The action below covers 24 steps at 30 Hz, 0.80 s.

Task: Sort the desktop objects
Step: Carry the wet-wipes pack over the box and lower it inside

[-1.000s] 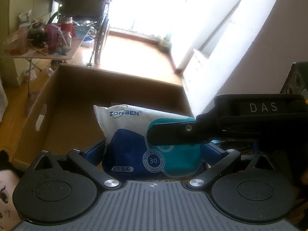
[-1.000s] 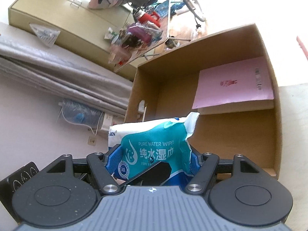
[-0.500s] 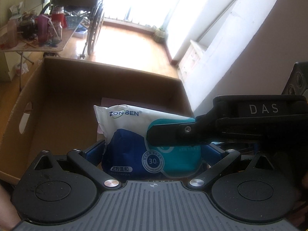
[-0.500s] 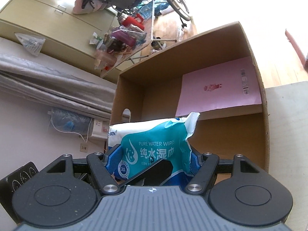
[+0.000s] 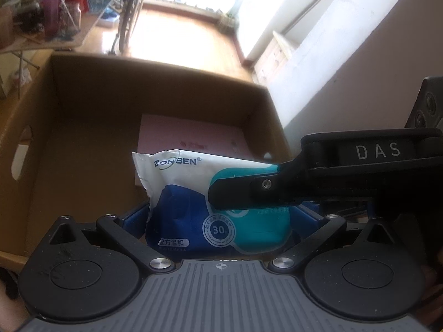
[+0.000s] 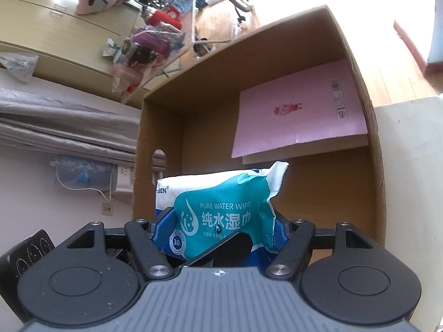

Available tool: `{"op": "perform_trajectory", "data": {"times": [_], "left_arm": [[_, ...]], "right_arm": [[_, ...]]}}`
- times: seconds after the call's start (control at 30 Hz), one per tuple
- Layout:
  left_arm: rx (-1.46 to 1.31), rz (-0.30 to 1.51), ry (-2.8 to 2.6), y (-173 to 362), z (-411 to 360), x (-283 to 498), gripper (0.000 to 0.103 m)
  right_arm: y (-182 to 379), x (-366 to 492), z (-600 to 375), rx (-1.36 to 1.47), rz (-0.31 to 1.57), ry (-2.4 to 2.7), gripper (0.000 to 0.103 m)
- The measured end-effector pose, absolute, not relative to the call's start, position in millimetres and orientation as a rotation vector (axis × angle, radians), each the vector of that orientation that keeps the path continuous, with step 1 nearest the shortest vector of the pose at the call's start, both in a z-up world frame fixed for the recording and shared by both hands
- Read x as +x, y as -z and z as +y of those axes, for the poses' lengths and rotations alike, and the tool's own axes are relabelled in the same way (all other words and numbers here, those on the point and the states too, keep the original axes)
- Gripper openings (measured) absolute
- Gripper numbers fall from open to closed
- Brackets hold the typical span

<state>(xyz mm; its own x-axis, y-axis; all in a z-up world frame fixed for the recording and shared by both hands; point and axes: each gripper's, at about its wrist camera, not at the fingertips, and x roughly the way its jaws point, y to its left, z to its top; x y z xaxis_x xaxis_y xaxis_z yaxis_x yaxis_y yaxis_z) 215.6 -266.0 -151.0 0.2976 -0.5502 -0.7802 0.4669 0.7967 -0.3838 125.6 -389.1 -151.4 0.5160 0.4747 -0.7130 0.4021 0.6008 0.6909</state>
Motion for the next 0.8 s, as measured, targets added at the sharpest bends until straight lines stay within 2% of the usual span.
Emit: {"op": "perform_trajectory", "data": {"times": [0.33,0.6,0.8], "left_arm": [[-0.085,1.177,0.741,176.0,-265.9,227.7,0.100],[-0.018,1.242,0.745,200.5,-278.1,229.1,0.103],[-0.067,1.254,0.785,200.2,-269.4,223.3,0.103]], "right_arm": [[170.0,134.3,-381.7,0.943,1.167,0.020,0.072],[175.5,143.1,-376.2,0.801,1.229,0.132,0.069],[174.6,145.0,-372.5,0.741,1.241,0.149,0.069]]}}
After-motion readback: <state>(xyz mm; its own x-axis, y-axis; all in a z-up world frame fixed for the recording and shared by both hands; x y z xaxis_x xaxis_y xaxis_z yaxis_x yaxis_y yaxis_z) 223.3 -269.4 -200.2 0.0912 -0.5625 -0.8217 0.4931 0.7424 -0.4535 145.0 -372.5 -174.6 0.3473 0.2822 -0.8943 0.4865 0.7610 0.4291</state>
